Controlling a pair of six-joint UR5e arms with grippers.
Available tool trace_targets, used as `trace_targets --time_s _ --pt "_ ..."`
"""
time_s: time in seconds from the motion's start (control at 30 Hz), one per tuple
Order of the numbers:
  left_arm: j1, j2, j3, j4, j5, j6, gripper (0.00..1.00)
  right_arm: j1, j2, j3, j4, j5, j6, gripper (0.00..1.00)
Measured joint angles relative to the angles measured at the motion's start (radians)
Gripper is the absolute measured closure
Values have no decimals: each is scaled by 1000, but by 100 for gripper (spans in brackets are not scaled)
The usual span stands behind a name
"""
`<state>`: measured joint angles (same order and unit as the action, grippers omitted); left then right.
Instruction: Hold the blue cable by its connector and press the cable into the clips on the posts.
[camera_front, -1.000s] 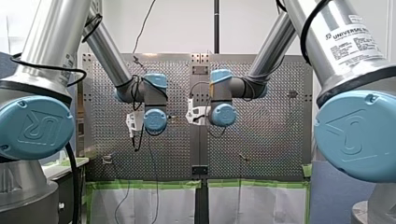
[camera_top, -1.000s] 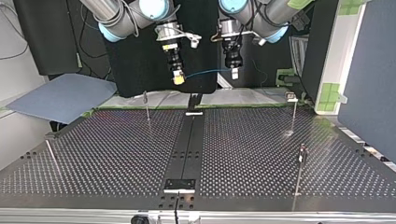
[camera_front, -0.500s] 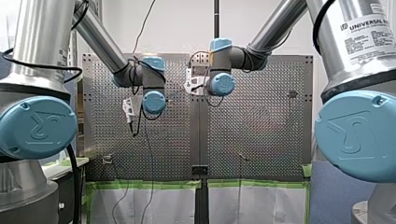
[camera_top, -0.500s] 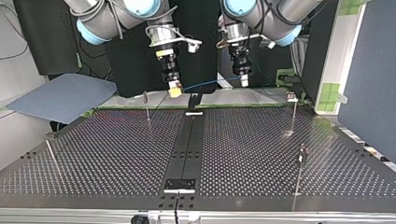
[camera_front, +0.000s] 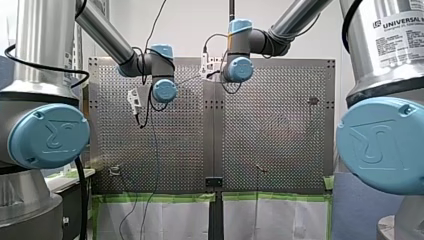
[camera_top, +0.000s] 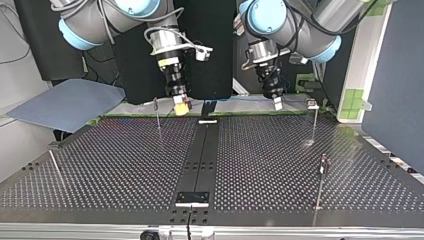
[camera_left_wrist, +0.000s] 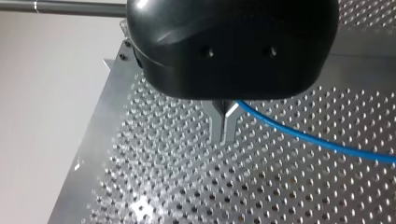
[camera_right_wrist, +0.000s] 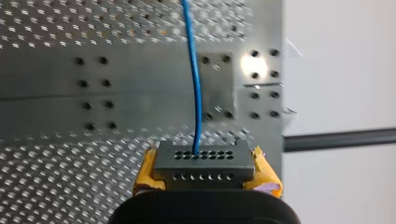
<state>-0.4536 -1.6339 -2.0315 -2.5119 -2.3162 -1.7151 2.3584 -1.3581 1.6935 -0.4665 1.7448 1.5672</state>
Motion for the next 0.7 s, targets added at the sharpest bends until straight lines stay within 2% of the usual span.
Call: trace_targets --time_s 0.27,0.47,0.6,0.7 --pt "80 38 13 -80 14 -14 100 -1 67 -28 3 -60 -5 100" --pt "128 86 14 -131 18 -14 100 -1 77 -54 5 -86 -5 100" --pt "143 120 14 -161 25 -12 100 -1 78 -78 6 -109 0 100" --pt "148 150 14 -172 48 -9 100 0 79 -103 8 -129 4 100"
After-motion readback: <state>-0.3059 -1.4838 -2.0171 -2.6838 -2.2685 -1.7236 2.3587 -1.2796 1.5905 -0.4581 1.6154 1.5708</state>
